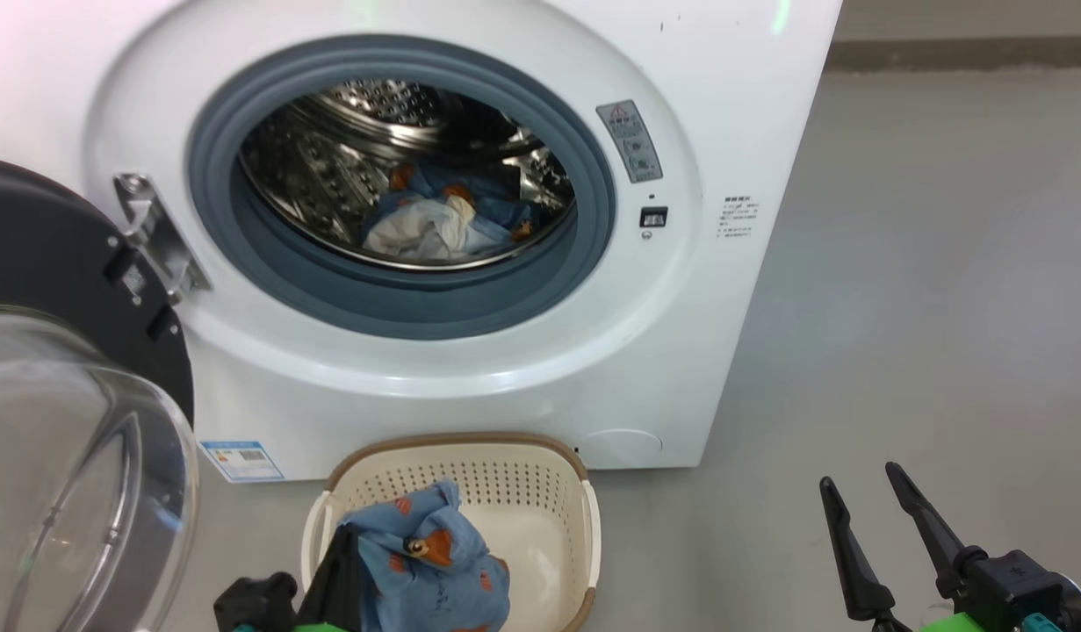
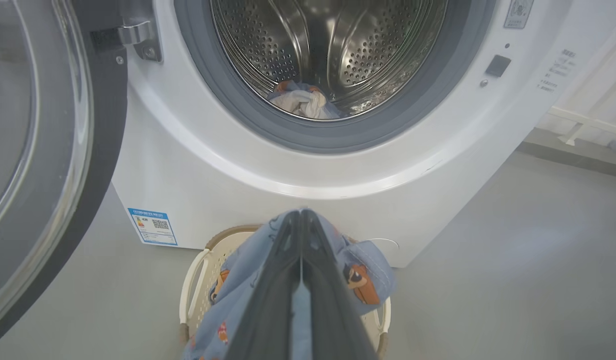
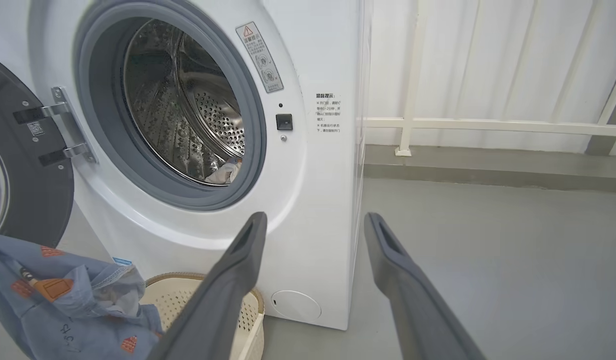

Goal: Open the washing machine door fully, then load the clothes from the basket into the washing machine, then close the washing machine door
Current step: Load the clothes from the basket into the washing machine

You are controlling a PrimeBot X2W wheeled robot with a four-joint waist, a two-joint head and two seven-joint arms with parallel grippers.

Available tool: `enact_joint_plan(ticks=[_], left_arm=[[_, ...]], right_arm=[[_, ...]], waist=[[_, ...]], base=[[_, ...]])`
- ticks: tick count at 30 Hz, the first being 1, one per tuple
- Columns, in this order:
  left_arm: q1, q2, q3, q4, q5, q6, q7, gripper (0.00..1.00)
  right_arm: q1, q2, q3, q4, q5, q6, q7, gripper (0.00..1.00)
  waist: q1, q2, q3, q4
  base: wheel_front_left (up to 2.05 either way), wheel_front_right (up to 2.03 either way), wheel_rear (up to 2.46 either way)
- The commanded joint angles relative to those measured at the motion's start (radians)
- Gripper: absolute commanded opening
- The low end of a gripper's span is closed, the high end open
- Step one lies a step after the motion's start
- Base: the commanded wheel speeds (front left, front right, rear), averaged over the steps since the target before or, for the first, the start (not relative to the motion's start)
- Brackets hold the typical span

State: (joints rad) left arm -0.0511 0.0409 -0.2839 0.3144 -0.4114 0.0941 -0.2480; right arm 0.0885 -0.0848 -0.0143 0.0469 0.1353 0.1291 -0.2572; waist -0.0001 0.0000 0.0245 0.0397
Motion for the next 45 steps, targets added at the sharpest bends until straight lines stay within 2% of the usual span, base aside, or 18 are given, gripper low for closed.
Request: enact_joint_plan(ticks=[1,19,45], left_arm=[[-0.007,0.010,0.038,-0.038,0.014,0.010,-0.014,0.00],[0.038,0.010,0.088,-0.184,0.051,0.010,-0.014,0.00],[0.068,0.030,0.102,-0.259,0.050,0.018,-0.010,0.00]], right_arm=[[-0.007,-0.008,0.021,-0.025,0.008,0.002,-0.005,1.00],[-0.009,-0.007,0.029,-0.030,0.006,0.002,-0.005,1.00],[-0.006,0.001,0.013,-0.024,0.003,0.002,-0.005,1.00]], waist=[[0.0001,0.0000,-0.020,0.009],[0.0001,0.0000,-0.061,0.023],[0.0001,0.0000,-0.091,-0.005]], base=[[0.00,0.00,0.00],[0.00,0.00,0.00],[0.00,0.00,0.00]])
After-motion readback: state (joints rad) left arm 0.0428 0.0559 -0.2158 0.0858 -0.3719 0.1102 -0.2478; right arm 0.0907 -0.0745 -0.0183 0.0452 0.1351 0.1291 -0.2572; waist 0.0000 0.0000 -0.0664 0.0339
